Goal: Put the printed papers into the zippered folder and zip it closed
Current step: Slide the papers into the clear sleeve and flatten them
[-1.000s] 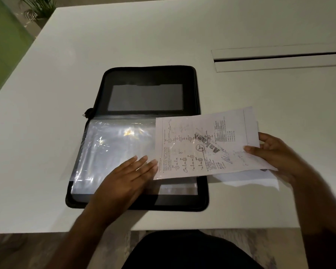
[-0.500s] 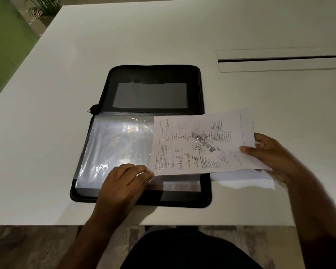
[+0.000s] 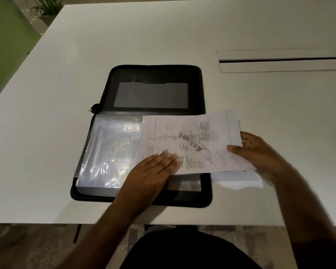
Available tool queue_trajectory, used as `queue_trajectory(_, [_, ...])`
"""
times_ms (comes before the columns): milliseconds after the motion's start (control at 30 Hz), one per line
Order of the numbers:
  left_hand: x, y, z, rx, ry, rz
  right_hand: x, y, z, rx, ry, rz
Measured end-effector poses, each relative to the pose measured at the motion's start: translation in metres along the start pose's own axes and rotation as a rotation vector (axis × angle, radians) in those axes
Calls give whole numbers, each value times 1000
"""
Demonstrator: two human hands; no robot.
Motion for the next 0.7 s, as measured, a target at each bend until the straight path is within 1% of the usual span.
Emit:
queue_trajectory(167, [-8,-1,0,18,10,-21,-5,-18,2,64,-30,6])
queue_trajectory(367, [-12,-2,2,22,29,-40,-8,-46,2,99,-45,-28])
queue_trajectory(567, [-15,-5,4,12,12,-61,-6,-65,2,64,-48,-85])
queue_trajectory(700, [-16,-8,4,21,18,-89,2,-74,3,39,-18,-189])
Point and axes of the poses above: each hand's wrist, its own z-axis towards the middle knuckle, its own y-axis out of the back of the hand, x = y × z, the point moved 8 cm from there along z, towards the middle knuckle, and after that the axes turned 14 degrees about z, right-handed, at the moved point
